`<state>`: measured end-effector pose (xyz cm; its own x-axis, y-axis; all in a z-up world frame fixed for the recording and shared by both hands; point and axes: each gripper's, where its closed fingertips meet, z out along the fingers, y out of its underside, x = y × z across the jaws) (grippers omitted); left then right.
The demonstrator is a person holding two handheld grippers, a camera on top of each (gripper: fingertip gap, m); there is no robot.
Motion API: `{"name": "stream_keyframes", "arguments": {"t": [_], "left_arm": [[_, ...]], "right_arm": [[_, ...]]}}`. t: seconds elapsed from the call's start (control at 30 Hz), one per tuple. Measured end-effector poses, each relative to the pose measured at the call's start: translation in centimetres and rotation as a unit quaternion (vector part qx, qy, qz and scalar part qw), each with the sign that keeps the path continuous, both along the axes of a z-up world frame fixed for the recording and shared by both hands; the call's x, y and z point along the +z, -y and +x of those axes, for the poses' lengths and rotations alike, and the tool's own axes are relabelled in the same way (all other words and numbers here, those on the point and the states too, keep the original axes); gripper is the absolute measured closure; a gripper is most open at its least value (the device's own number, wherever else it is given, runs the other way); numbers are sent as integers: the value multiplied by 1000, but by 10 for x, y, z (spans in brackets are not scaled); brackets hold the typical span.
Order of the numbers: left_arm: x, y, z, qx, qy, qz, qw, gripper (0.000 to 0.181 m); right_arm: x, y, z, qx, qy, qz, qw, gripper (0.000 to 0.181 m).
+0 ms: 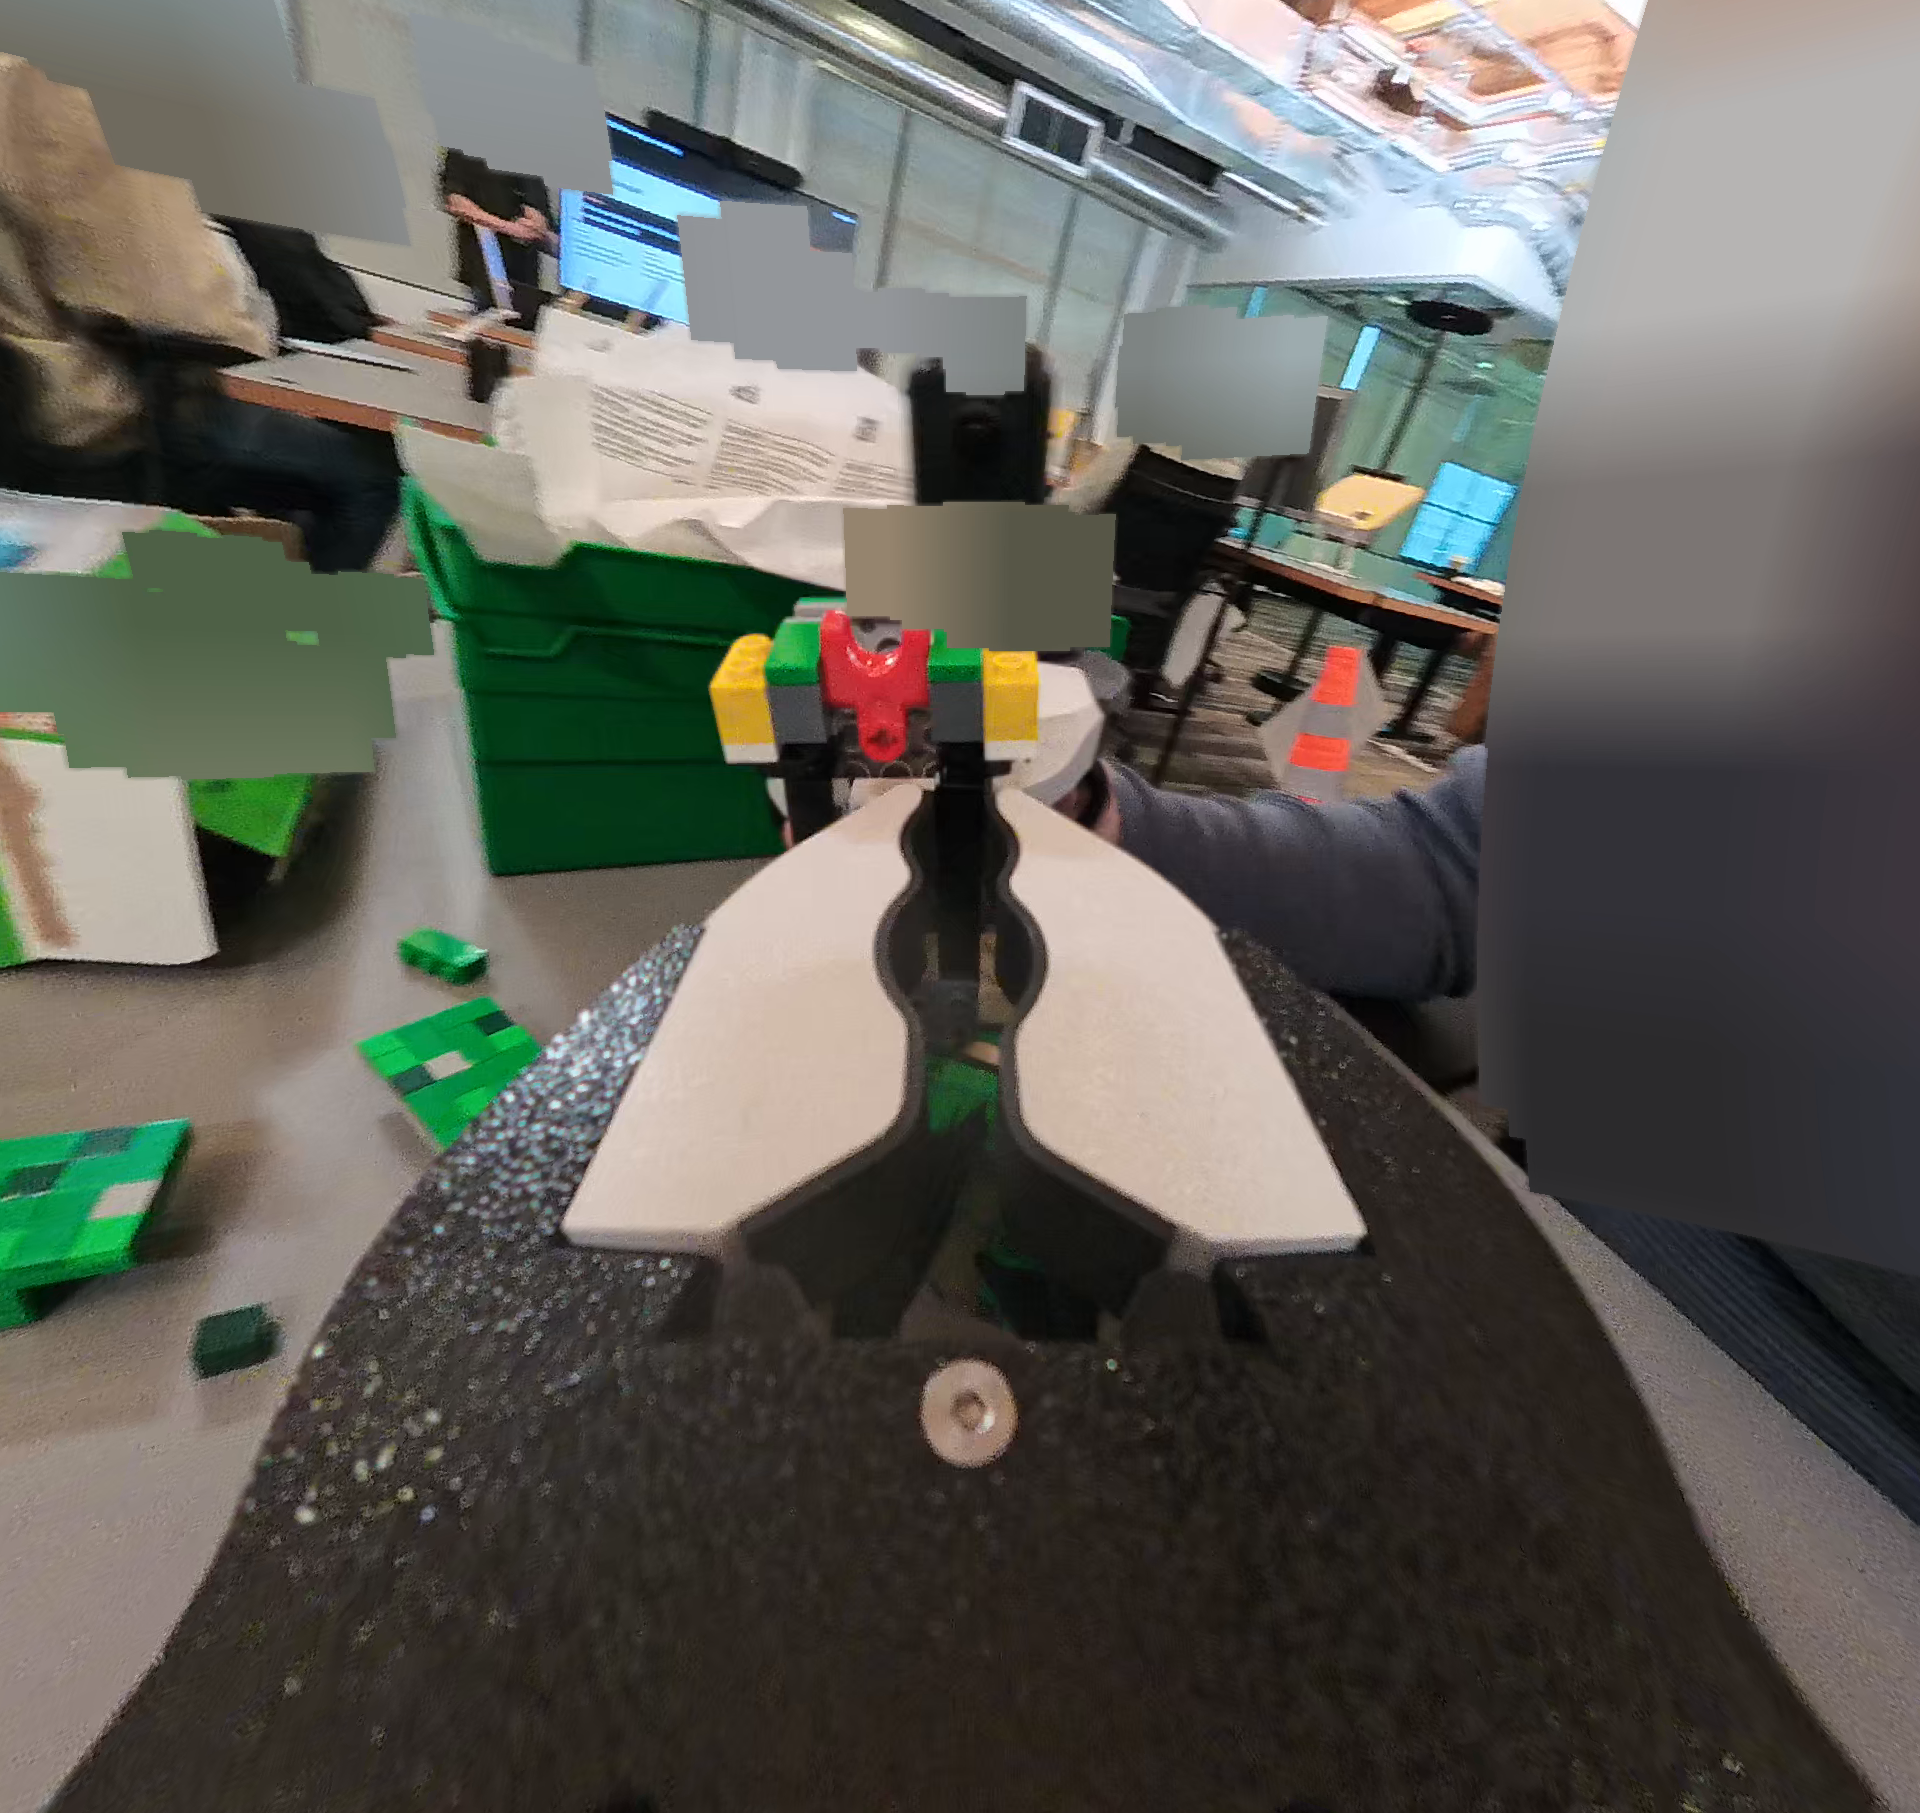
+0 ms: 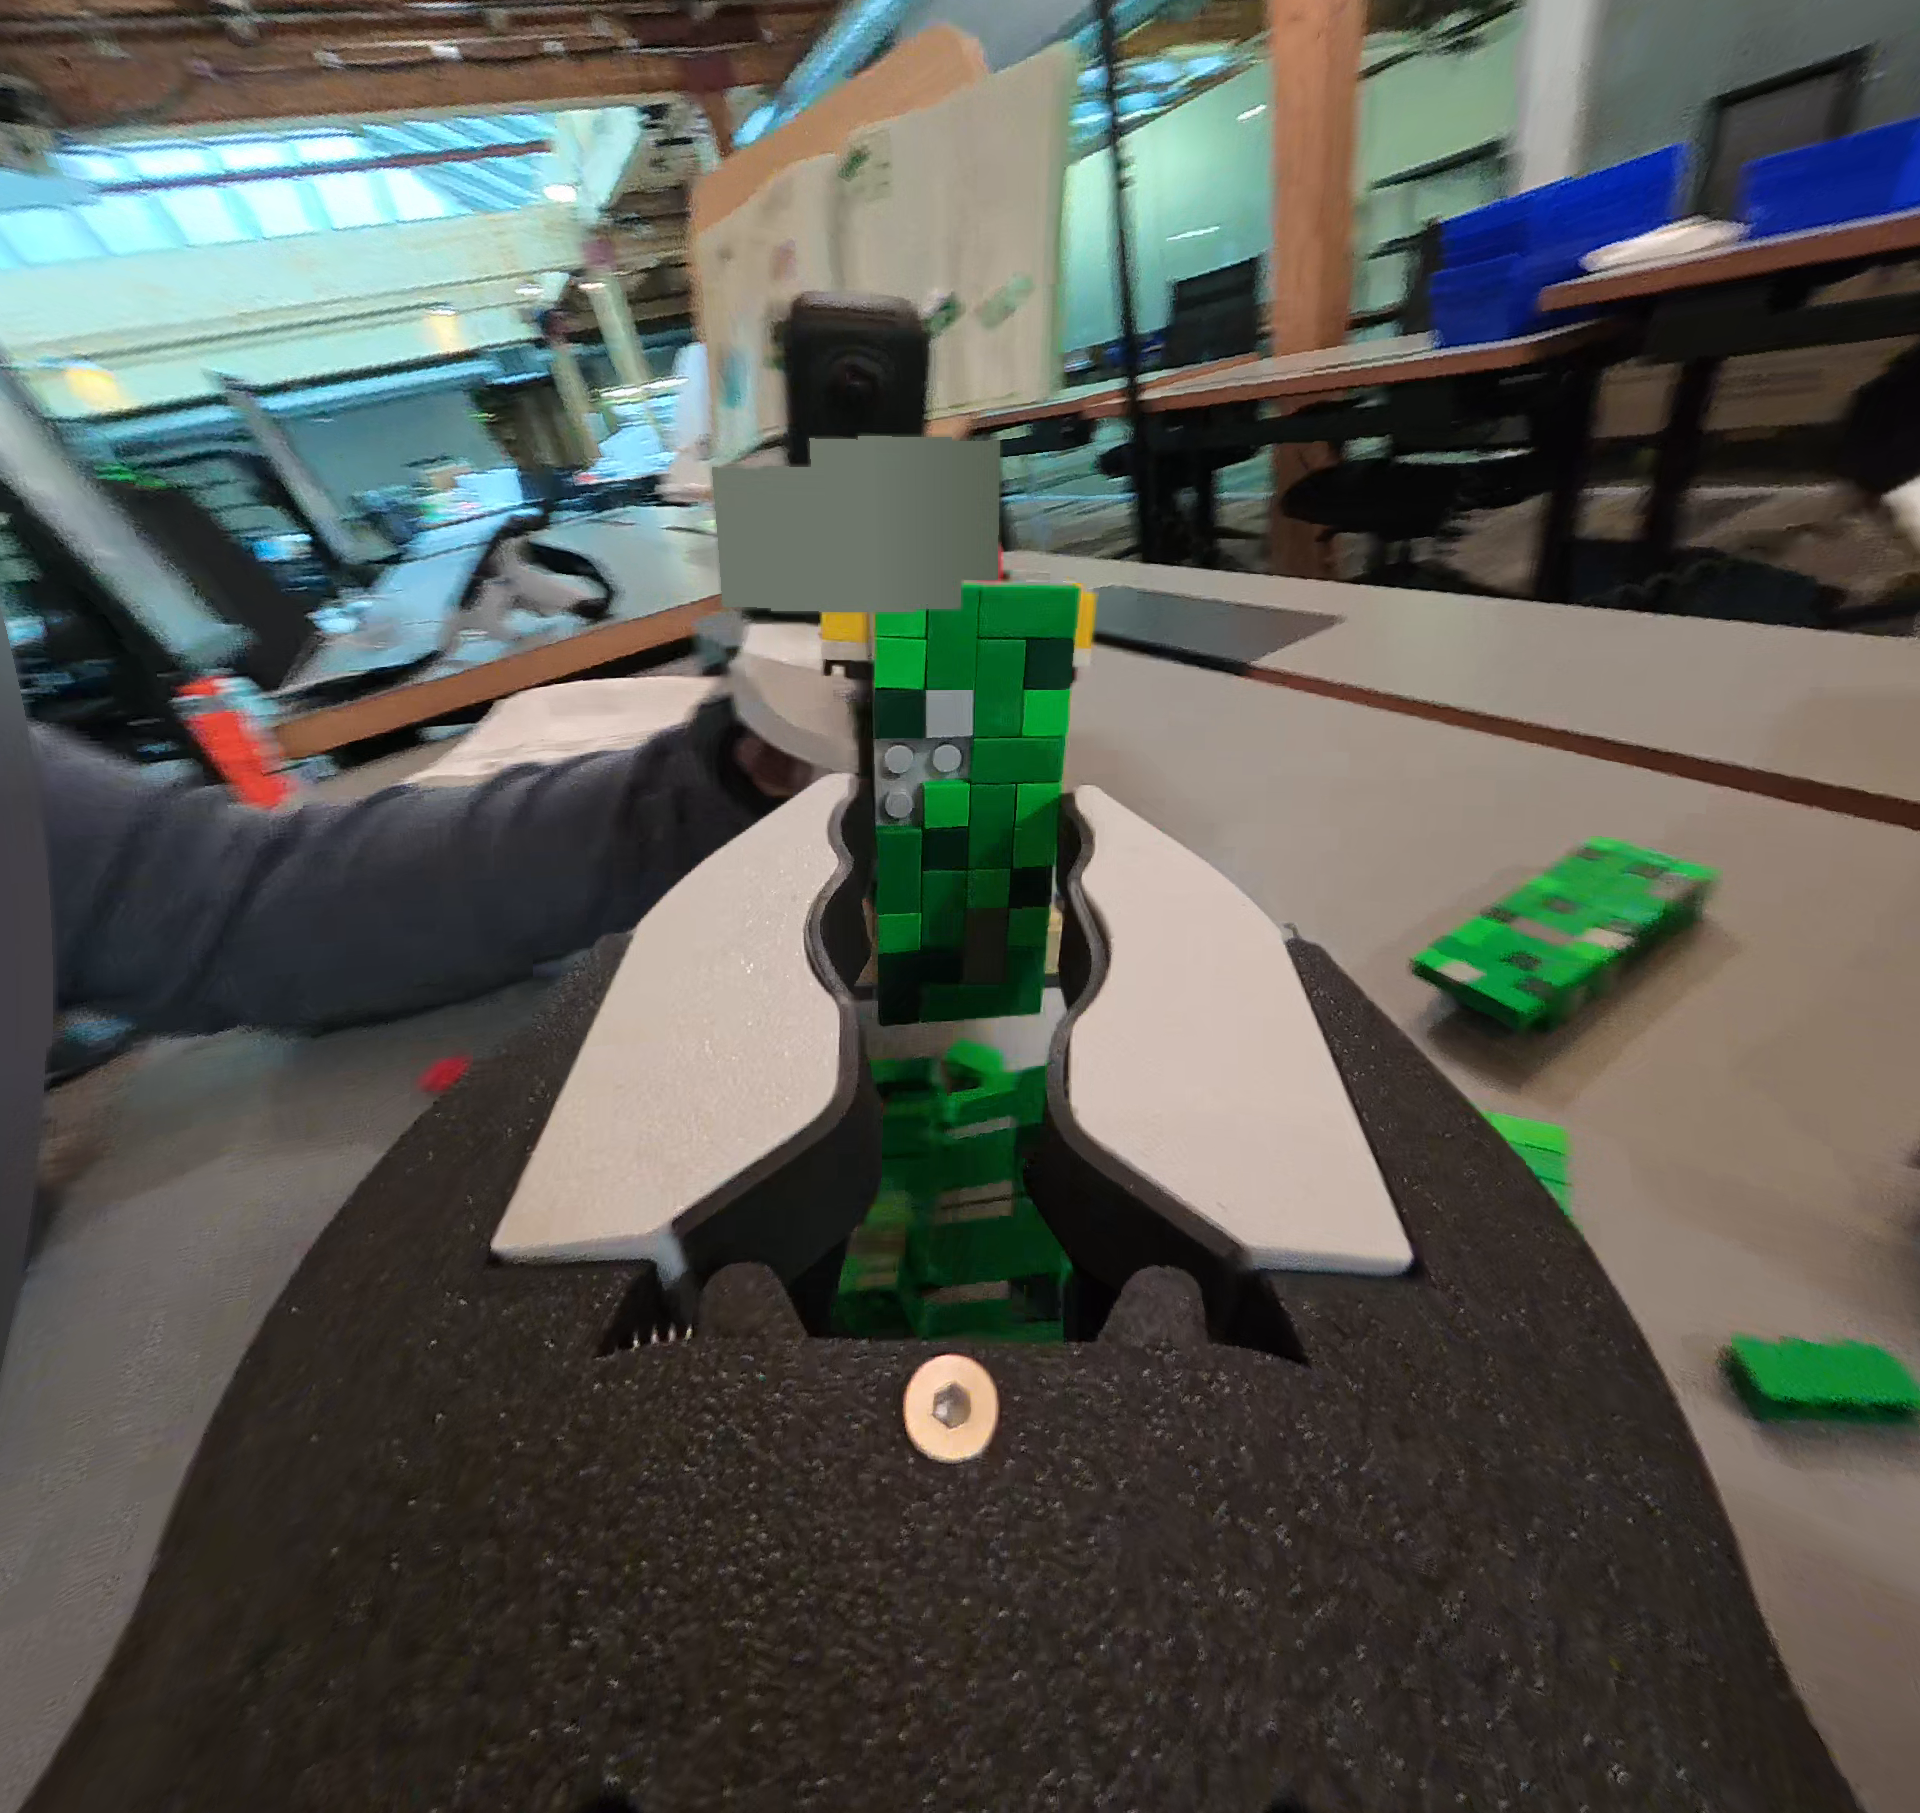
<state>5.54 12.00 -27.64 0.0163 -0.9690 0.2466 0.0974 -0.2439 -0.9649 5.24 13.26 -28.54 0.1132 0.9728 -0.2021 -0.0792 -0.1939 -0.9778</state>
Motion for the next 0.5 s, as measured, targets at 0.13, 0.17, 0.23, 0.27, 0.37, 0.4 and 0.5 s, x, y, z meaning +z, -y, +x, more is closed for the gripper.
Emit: {"name": "stream_keyframes", "arguments": {"t": [0.13, 0.17, 0.23, 0.27, 0.37, 0.4, 0.5], "left_arm": [[-2, -16, 1, 83, -32, 33, 995, 172], [-4, -19, 1, 98, -44, 43, 993, 172], [-5, -19, 2, 110, -58, 61, 990, 174], [-6, -20, 3, 116, -66, 65, 989, 171], [-7, -23, 2, 133, -79, 84, 984, 173], [-7, -23, 2, 134, -79, 86, 984, 174], [-6, -23, 0, 134, -68, 90, 984, 174]], "right_arm": [[3, -16, 4, -114, -1, 27, 993, 159], [3, -18, 4, -136, -2, 27, 990, 161], [5, -19, 4, -167, -5, 32, 985, 162], [5, -21, 4, -183, -1, 34, 983, 162], [4, -23, 4, -207, 10, 39, 978, 164], [4, -22, 2, -208, 10, 39, 977, 167], [5, -22, -1, -221, 16, 43, 974, 169]]}}
